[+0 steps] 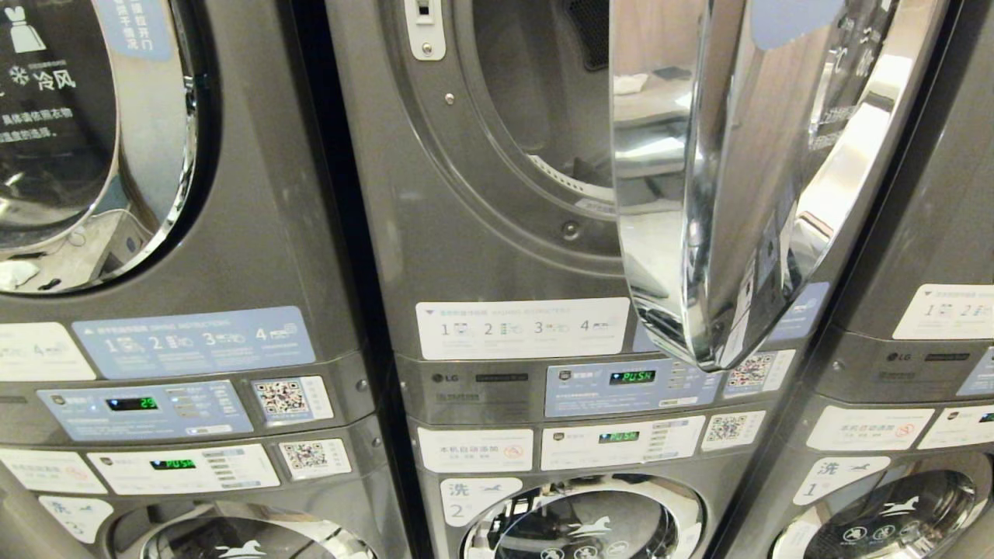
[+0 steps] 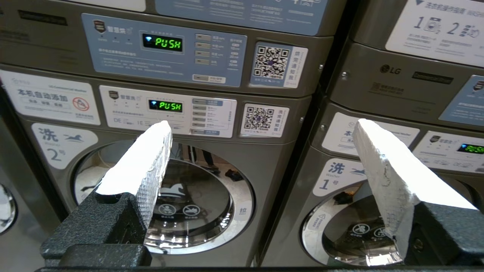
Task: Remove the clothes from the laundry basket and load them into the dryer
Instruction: Open the dryer
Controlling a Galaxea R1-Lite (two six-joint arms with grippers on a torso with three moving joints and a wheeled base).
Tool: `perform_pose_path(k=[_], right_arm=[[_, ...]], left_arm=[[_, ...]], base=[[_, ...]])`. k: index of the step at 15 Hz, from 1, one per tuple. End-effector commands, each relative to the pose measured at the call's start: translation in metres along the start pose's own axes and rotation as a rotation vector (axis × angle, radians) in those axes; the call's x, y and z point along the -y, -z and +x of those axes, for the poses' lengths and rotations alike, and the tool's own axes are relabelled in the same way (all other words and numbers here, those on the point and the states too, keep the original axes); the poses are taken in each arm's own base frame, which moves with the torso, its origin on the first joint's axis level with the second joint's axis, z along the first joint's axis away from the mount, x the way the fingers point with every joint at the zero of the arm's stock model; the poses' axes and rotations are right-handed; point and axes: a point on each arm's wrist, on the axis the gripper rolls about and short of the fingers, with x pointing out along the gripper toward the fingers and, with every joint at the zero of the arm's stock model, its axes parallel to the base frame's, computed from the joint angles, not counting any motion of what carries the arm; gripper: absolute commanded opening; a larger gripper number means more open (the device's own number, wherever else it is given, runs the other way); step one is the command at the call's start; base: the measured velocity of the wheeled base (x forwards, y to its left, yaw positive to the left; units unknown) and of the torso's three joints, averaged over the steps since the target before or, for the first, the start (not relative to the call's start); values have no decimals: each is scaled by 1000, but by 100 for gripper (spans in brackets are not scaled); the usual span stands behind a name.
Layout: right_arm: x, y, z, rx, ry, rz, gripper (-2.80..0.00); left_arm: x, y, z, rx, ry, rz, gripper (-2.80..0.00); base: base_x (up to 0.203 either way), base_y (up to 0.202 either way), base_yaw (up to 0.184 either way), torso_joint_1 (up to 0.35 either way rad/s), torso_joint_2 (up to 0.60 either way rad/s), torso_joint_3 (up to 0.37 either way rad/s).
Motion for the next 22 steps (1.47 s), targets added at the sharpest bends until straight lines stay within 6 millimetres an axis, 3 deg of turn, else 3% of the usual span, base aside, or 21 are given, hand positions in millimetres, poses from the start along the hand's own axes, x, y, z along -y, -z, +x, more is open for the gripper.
perform_pose_path(k=[1, 8, 22], right_arm=[[0, 0, 0, 1, 7, -2, 0], [0, 0, 0, -2, 13, 18, 0], [1, 0, 0, -2, 40, 67, 0]], left_arm=[[0, 0, 0, -1, -1, 0, -280], [0, 0, 0, -1, -2, -1, -280], [0, 0, 0, -1, -1, -10, -280]], base=[[0, 0, 0, 0, 0, 0], [1, -28, 2, 0, -1, 1], [0, -194, 1, 2, 2, 2]])
